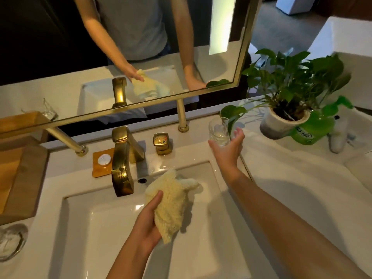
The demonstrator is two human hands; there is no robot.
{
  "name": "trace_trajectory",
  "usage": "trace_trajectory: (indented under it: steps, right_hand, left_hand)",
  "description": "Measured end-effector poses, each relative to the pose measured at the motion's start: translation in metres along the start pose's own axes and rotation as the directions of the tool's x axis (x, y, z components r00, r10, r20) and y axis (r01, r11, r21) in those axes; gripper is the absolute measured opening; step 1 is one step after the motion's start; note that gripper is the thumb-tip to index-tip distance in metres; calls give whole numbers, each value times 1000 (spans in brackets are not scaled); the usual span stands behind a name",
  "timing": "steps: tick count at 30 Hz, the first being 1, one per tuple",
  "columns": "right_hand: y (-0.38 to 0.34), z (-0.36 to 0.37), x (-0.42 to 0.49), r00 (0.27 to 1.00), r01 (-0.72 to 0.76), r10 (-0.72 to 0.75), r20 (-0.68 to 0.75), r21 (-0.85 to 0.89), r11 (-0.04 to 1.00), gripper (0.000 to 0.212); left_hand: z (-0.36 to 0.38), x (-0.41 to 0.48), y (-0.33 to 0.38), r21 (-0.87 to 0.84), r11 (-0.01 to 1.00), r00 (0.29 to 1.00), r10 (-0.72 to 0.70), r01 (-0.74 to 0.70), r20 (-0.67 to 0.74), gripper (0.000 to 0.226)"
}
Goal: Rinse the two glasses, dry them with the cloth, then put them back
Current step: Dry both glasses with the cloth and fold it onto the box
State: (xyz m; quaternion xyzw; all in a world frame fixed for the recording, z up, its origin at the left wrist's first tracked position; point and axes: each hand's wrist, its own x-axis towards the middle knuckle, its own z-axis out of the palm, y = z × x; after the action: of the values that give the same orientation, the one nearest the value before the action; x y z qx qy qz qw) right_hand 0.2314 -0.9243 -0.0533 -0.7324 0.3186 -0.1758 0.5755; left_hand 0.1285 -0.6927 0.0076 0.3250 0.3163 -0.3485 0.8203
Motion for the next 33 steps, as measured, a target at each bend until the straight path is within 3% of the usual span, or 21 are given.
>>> trace_trajectory:
  steps: [2, 7, 12, 16, 21, 23, 25, 27, 29, 31, 33]
  right_hand:
    - [-2, 8, 6, 999, -41, 41, -12, 34, 999, 98]
    - [-3, 12, 9, 997, -77, 78, 8, -94, 993, 93]
    - [2, -10, -23, 970, -55, 31, 240, 92, 994, 74]
    - [-6, -35, -58, 816, -229, 105, 568, 150, 962, 61]
    - [-44, -64, -88, 537, -329, 123, 835, 73, 942, 65]
    - [-63, -73, -95, 424, -271, 143, 894, -25, 962, 70]
    - [-86, -78, -101, 383, 4, 139, 913, -152, 988, 69]
    - [-109, -80, -110, 337, 454, 89, 937, -244, 857, 72]
    - [-126, -76, -121, 289, 800, 98, 952, -296, 522, 79]
    - [-139, -68, -137, 286, 932, 100, 953, -301, 201, 84]
    - [-146, -59, -149, 261, 964, 70, 963, -263, 31, 85]
  left_hand:
    - [-2, 0, 3, -12, 1000, 1000, 15, -15, 2, 51]
    - [-9, -4, 5, -13, 1000, 1000, 24, -24, 15, 47]
    - [-14, -13, 3, 34, 997, 998, 64, -64, 3, 41]
    - [-17, -24, -1, 72, 994, 996, 90, -88, -26, 28]
    - [-23, -42, -8, 90, 992, 996, 88, -85, -31, 28]
    - [-27, -51, -9, 91, 991, 995, 99, -96, -31, 30]
    - [-30, -61, -10, 93, 989, 992, 118, -115, -32, 33]
    - [-33, -71, -11, 118, 983, 989, 144, -140, -27, 35]
    - [-34, -80, -11, 155, 973, 984, 175, -169, -28, 35]
    - [-33, -90, -11, 174, 964, 979, 205, -199, -17, 33]
    - [-33, -98, -10, 152, 965, 975, 220, -216, -12, 30]
